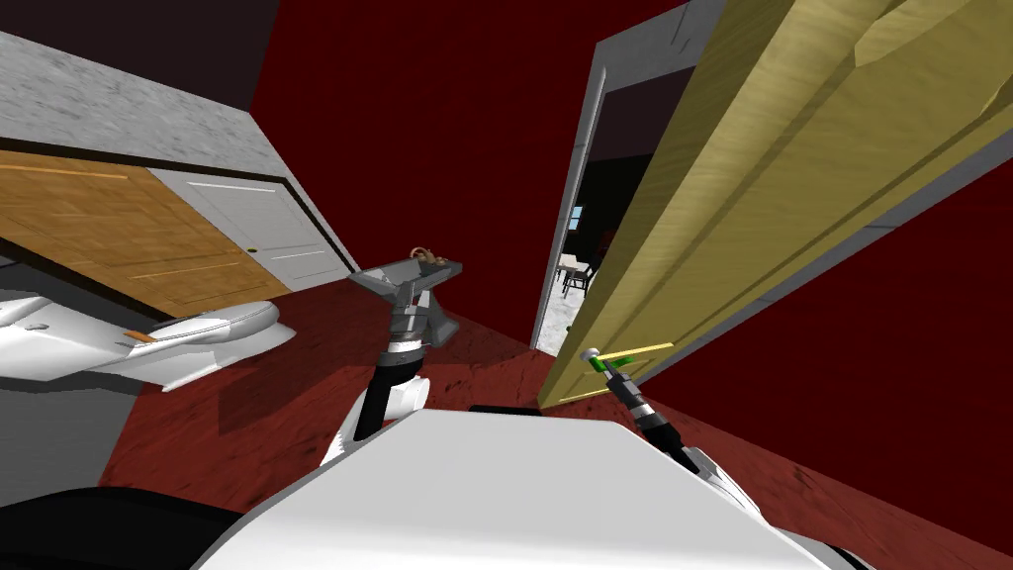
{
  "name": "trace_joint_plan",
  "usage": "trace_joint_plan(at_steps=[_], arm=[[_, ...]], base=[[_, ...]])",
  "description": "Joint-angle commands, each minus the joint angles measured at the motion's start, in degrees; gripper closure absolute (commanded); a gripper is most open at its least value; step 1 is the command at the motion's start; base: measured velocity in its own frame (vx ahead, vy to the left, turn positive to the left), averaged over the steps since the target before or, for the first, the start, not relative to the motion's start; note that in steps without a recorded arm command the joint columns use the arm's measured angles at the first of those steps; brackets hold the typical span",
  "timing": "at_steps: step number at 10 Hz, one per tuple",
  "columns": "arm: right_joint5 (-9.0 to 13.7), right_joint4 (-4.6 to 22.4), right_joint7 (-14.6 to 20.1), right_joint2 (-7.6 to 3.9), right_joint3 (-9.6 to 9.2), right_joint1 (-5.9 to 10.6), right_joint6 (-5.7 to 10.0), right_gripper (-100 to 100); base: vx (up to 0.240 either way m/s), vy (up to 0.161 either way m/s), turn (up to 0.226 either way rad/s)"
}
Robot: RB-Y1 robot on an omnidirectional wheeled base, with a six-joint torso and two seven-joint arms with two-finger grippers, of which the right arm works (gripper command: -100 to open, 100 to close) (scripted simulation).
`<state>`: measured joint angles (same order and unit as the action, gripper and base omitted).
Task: Pull the door open
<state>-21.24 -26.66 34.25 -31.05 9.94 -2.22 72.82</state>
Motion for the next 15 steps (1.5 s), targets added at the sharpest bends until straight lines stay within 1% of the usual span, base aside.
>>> trace_joint_plan(at_steps=[1,11,12,13,15], arm=[[-0.1,0.35,-0.03,-0.11,0.15,0.14,0.33,100],[-0.66,2.29,-0.17,-0.74,0.99,0.95,2.15,100],[-0.7,2.43,-0.18,-0.79,1.05,1.01,2.29,100],[-0.8,2.79,-0.16,-0.52,0.81,1.17,2.16,100],[-0.96,3.16,-0.18,-0.55,0.86,1.2,2.51,100]], base=[[-0.164,-0.064,0.201],[-0.21,-0.105,0.176],[-0.175,-0.084,0.157],[-0.064,-0.032,0.036],[-0.148,-0.078,0.163]])
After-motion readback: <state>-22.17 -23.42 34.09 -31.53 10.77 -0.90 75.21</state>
